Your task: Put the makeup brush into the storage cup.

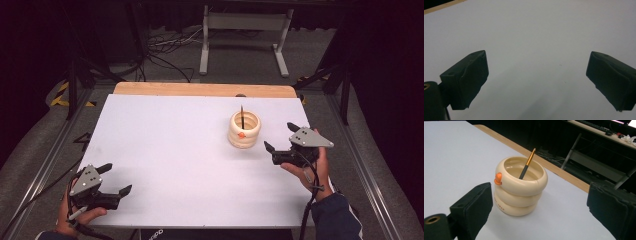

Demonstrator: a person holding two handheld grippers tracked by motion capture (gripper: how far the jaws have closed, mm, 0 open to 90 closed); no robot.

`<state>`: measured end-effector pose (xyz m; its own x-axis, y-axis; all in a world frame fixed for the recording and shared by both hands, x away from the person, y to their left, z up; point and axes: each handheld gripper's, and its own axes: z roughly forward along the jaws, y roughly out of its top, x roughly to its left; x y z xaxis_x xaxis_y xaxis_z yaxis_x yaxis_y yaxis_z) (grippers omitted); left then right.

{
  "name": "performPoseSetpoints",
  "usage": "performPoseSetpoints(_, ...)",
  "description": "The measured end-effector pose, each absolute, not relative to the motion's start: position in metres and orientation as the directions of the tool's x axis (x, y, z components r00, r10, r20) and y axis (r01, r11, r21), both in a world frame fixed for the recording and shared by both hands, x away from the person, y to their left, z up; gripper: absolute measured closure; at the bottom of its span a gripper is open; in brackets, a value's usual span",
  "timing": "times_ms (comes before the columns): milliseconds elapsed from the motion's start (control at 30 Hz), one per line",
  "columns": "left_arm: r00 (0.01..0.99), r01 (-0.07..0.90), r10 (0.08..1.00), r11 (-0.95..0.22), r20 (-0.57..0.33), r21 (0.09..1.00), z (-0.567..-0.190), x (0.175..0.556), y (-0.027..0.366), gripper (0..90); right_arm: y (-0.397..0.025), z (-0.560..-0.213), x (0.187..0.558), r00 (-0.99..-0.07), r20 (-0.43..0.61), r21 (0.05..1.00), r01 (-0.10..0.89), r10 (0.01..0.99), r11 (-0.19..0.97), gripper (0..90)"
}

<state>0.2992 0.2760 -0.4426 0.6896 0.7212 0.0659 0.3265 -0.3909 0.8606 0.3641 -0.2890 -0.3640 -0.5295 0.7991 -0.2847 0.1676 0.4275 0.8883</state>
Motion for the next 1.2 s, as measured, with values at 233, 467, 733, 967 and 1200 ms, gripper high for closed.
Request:
performPoseSetpoints(233, 0.692, 0.328, 0.719, -0.391, 0.063, 0.860, -0.443, 0.299, 0.276, 5.0, -0.293, -0.366, 0.357, -0.525, -0.305, 0.883, 0.156, 0.795, 0.442, 7.0)
performPoseSetpoints(467, 0.691, 0.328, 0.720, -0.392, 0.064, 0.860, -0.443, 0.299, 0.276, 5.0, -0.298, -0.367, 0.349, -0.526, -0.317, 0.879, 0.149, 0.789, 0.453, 7.1)
performPoseSetpoints(733, 0.693, 0.328, 0.718, -0.392, 0.063, 0.860, -0.443, 0.299, 0.275, 5.1, -0.302, -0.372, 0.344, -0.527, -0.331, 0.869, 0.154, 0.783, 0.471, 7.0)
performPoseSetpoints(967, 0.692, 0.329, 0.719, -0.393, 0.064, 0.859, -0.443, 0.299, 0.275, 5.0, -0.302, -0.376, 0.339, -0.531, -0.352, 0.856, 0.150, 0.771, 0.494, 7.0)
performPoseSetpoints(1200, 0.693, 0.329, 0.718, -0.395, 0.065, 0.858, -0.443, 0.299, 0.275, 5.0, -0.302, -0.381, 0.335, -0.537, -0.363, 0.849, 0.147, 0.762, 0.508, 6.9)
